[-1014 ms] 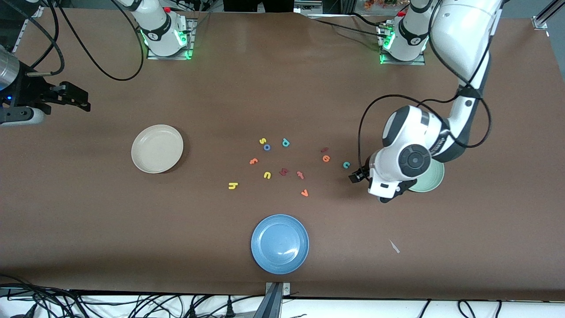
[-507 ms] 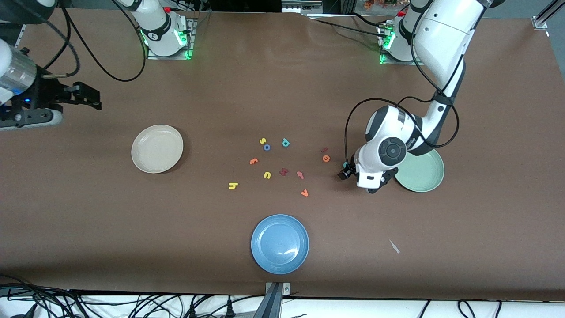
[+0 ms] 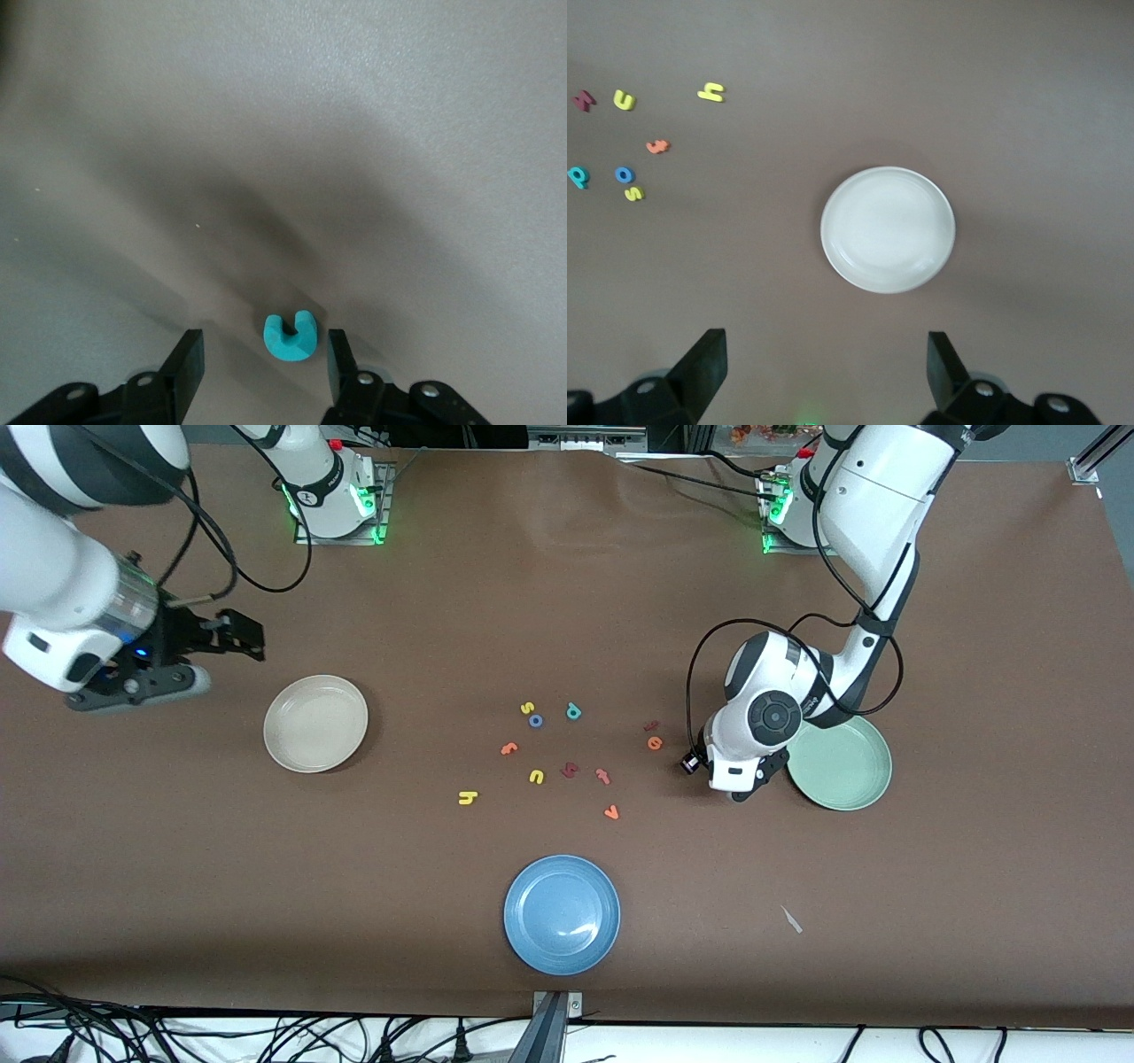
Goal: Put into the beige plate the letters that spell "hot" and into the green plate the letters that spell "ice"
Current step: 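Lower the right gripper onto the blue letter o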
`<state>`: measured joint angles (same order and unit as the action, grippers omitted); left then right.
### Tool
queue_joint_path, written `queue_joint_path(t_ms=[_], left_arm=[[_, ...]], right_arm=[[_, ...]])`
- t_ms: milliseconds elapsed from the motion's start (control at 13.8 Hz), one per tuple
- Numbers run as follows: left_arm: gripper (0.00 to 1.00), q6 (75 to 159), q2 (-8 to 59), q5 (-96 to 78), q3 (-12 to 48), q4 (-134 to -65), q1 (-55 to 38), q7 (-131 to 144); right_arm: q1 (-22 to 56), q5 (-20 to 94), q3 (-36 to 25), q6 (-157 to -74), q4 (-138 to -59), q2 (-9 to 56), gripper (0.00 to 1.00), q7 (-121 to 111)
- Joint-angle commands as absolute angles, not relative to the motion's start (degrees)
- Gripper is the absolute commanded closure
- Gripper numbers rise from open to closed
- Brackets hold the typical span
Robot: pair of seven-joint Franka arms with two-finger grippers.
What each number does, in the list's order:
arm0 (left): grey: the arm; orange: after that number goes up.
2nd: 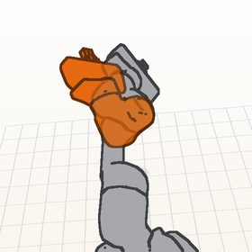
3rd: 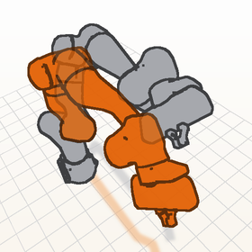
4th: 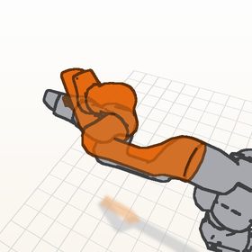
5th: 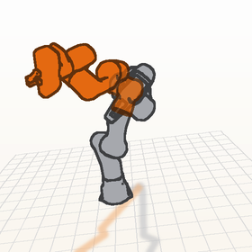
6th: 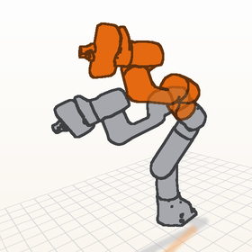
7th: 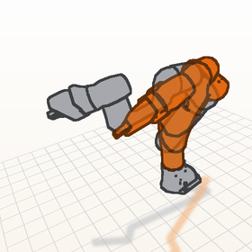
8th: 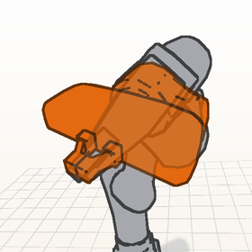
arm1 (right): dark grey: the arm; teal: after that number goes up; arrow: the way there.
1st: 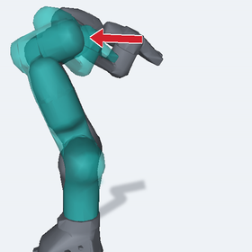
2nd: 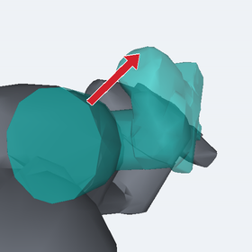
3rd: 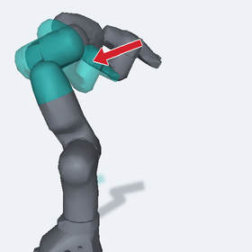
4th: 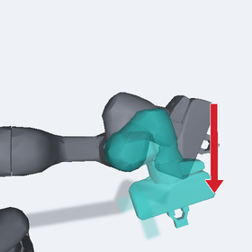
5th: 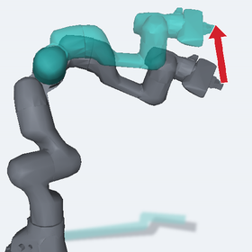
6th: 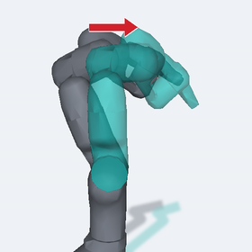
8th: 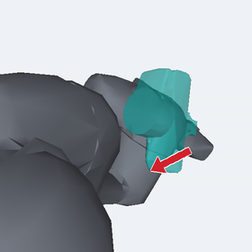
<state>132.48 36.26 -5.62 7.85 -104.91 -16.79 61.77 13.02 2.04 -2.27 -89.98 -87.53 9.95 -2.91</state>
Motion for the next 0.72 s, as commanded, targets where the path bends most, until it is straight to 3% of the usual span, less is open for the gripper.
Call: queue_joint_path(t_ms=[0,290,435,652], left_arm=[[0.44,133.9,37.1,-7.4,7.3,-105.1,-17.9,62.2],[0.5,134.9,37.5,-7.4,7.3,-104.9,-18.0,62.9],[0.6,134.9,37.6,-7.2,7.3,-104.9,-18.0,63.2],[0.63,134.9,37.7,-7.2,7.3,-104.9,-18.0,63.2]], right_arm=[[15.1,3.8,-2.2,-96.9,-90.5,11.9,0.0,1.4],[16.2,4.0,4.6,-107.4,-95.5,14.1,0.0,14.6],[19.3,3.9,5.5,-111.4,-95.6,16.6,0.0,22.0],[24.8,3.1,5.8,-118.9,-95.3,21.7,0.0,31.8]])
